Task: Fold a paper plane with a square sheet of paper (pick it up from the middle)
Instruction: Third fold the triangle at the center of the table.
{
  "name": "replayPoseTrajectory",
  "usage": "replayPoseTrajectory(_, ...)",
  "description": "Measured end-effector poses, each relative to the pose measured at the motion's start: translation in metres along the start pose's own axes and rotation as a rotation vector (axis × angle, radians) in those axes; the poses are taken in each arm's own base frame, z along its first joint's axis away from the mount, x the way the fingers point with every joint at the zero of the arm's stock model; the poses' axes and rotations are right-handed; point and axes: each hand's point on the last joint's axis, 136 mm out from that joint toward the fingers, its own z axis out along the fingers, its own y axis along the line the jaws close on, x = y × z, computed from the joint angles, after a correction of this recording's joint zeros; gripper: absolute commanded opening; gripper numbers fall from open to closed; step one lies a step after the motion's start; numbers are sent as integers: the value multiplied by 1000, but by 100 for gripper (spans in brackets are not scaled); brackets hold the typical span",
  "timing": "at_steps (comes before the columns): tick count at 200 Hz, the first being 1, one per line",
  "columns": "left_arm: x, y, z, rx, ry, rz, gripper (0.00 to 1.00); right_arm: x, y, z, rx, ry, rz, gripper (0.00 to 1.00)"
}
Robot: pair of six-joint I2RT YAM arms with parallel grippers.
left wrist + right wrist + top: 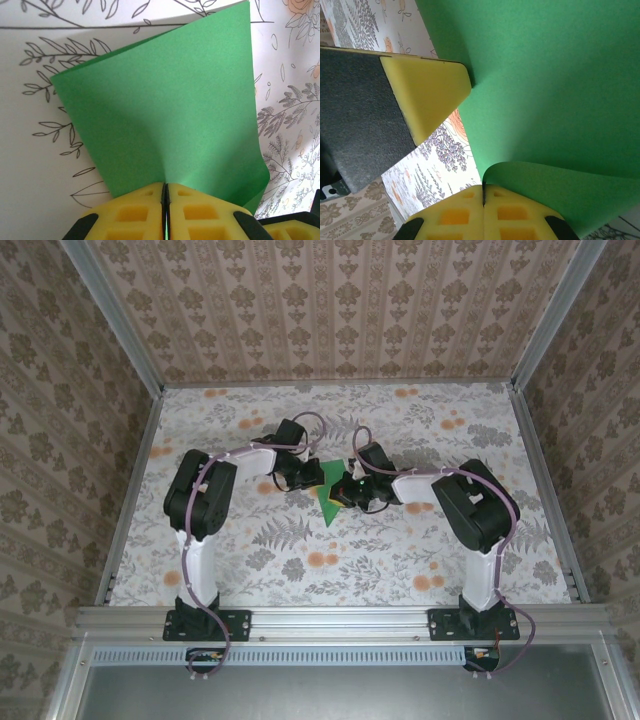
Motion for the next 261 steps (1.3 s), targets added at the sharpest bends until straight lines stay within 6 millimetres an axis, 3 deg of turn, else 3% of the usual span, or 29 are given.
replayPoseTrajectory(112, 0, -1, 0, 0, 8, 4, 10, -3, 9, 3, -18, 21, -37, 5)
replayPoseTrajectory(261, 1, -4, 3, 6, 14, 10, 10, 1, -1, 7, 13, 41, -17, 5)
